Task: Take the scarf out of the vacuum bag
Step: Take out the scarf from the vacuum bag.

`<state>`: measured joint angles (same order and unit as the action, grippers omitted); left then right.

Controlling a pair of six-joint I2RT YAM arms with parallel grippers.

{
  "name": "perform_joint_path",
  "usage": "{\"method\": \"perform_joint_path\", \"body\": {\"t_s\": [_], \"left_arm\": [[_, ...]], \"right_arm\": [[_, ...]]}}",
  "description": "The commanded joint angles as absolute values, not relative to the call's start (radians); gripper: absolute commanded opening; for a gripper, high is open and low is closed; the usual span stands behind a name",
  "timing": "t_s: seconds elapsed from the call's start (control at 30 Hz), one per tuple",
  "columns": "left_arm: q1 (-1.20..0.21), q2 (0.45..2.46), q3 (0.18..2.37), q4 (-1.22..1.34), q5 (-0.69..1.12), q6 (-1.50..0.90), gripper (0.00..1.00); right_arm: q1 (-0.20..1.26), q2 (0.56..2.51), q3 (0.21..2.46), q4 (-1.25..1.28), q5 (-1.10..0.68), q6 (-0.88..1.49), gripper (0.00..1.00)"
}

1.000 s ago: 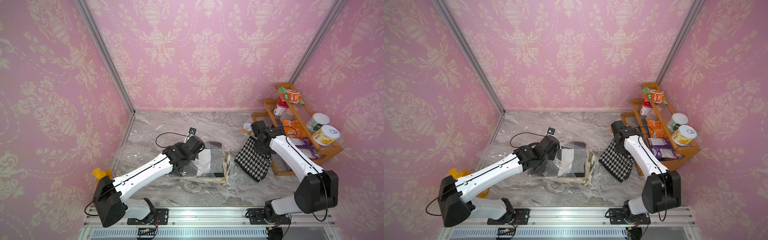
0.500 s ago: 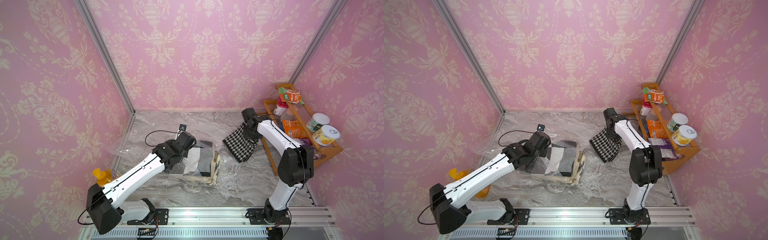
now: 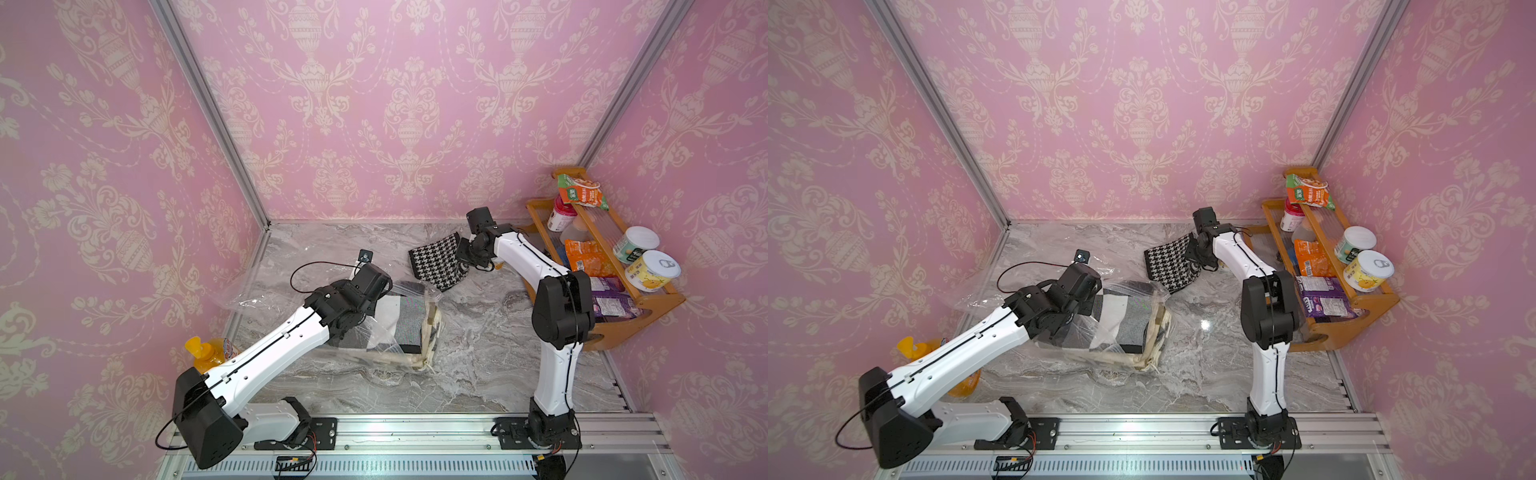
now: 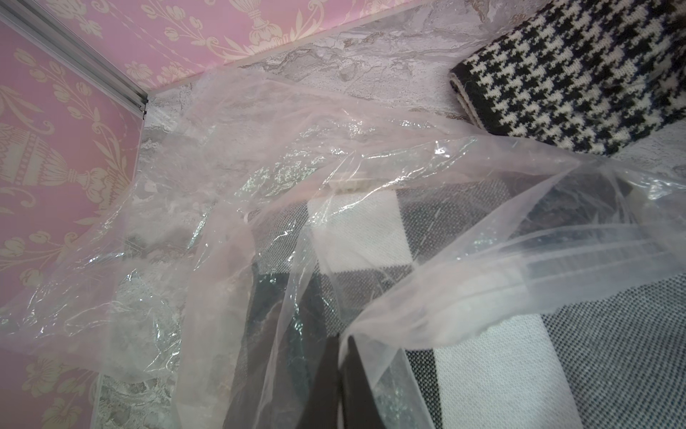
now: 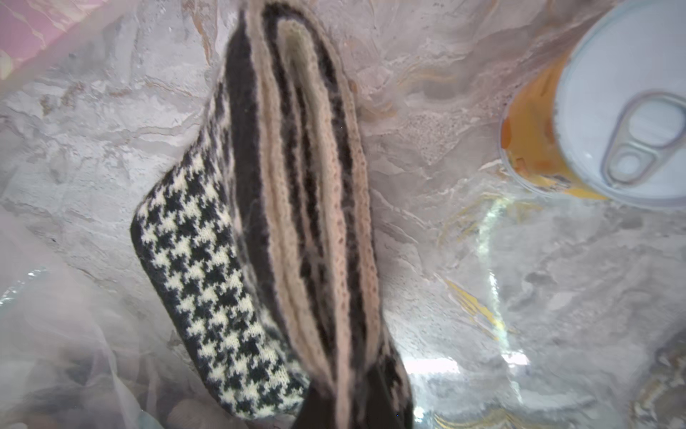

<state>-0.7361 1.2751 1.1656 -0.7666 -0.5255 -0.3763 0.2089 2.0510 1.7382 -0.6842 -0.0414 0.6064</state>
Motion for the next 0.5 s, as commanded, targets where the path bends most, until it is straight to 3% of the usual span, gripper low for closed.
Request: {"method": "perform_joint_path", "body": {"t_s": [0.0, 0.37, 0.47], "left_arm": [[-0.727, 1.264, 1.186, -0.807, -0.518, -0.391, 0.0], [-0.802, 1.305, 1.199, -0.777, -0.519, -0.396, 0.0], [-0.843, 1.335, 1.219, -0.779, -0.54, -0.398, 0.0]], "right_arm": [[0.177, 2.08, 1.775, -0.577, -0.146, 0.717, 0.0], [0.106, 2.183, 1.905, -0.645, -0.219, 0.707, 0.02], [0.095, 2.214, 1.951, -0.702, -0.241, 0.68, 0.48]]}}
